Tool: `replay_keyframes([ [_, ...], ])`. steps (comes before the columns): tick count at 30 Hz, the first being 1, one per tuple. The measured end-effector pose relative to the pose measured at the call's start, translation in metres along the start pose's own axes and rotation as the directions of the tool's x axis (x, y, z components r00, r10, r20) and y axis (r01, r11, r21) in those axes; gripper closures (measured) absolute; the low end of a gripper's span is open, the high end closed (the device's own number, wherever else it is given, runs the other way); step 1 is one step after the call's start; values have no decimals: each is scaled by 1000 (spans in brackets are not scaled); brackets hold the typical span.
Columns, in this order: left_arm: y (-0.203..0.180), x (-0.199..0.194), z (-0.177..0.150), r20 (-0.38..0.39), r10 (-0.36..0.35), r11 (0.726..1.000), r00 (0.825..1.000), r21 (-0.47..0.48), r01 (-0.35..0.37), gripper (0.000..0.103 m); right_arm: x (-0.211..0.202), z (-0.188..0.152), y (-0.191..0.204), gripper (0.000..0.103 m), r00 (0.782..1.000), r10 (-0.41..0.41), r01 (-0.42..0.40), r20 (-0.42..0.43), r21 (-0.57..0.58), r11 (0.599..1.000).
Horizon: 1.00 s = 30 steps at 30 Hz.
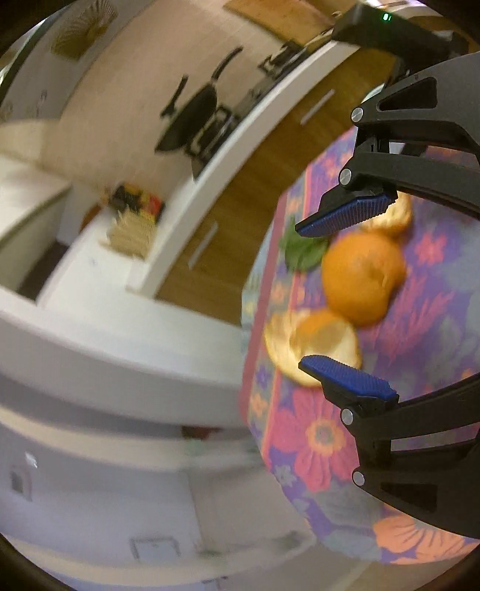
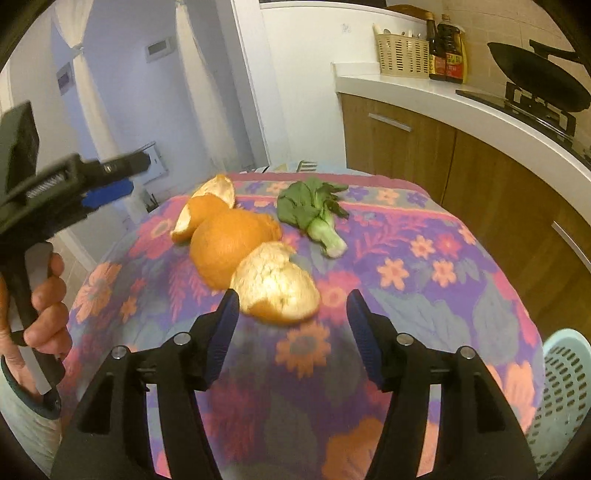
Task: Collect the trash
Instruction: 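Grasp an orange peel with the left tool while the right tool grasps another peel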
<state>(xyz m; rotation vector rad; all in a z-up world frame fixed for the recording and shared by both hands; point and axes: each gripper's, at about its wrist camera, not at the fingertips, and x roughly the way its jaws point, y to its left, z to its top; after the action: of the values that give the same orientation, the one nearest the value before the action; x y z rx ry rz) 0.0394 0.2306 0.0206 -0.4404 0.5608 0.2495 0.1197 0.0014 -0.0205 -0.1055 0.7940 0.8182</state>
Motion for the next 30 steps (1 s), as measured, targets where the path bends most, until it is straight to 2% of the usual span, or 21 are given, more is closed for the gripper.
replay_keyframes([
  [5, 28, 36, 3, -48, 35, 998, 998, -53, -37, 39, 23, 5, -4, 46, 1000, -17, 16, 26, 25, 1000],
  [8, 40, 59, -1, -95, 63, 995, 993, -71, -70, 39, 32, 7, -7, 46, 1000, -10, 10, 2, 35, 999],
  [12, 53, 79, -12, -143, 10, 992, 990, -125, -28, 39, 39, 8, -9, 46, 1000, -16, 17, -24, 47, 999],
  [15, 57, 78, -14, -148, -11, 990, 989, -138, -10, 41, 51, 9, -7, 46, 996, -53, 55, -73, 32, 998],
  [17, 61, 81, -16, -156, -20, 986, 988, -164, -6, 41, 62, 9, -5, 46, 991, -40, 42, -131, 13, 999],
  [19, 64, 81, -17, -158, -45, 983, 986, -183, 16, 46, 65, 9, -2, 46, 989, -53, 53, -139, -7, 999],
  [24, 65, 84, -20, -176, -70, 980, 982, -194, 36, 49, 67, 6, 5, 46, 988, -54, 47, -146, -54, 997],
  [26, 69, 84, -21, -176, -87, 976, 980, -214, 48, 50, 66, 4, 10, 51, 987, -55, 44, -148, -78, 996],
  [28, 73, 83, -22, -172, -109, 970, 979, -232, 67, 55, 65, 3, 14, 68, 988, -34, 20, -148, -95, 995],
  [30, 74, 83, -22, -170, -114, 969, 979, -236, 72, 57, 64, 1, 18, 77, 989, -24, 7, -146, -111, 994],
])
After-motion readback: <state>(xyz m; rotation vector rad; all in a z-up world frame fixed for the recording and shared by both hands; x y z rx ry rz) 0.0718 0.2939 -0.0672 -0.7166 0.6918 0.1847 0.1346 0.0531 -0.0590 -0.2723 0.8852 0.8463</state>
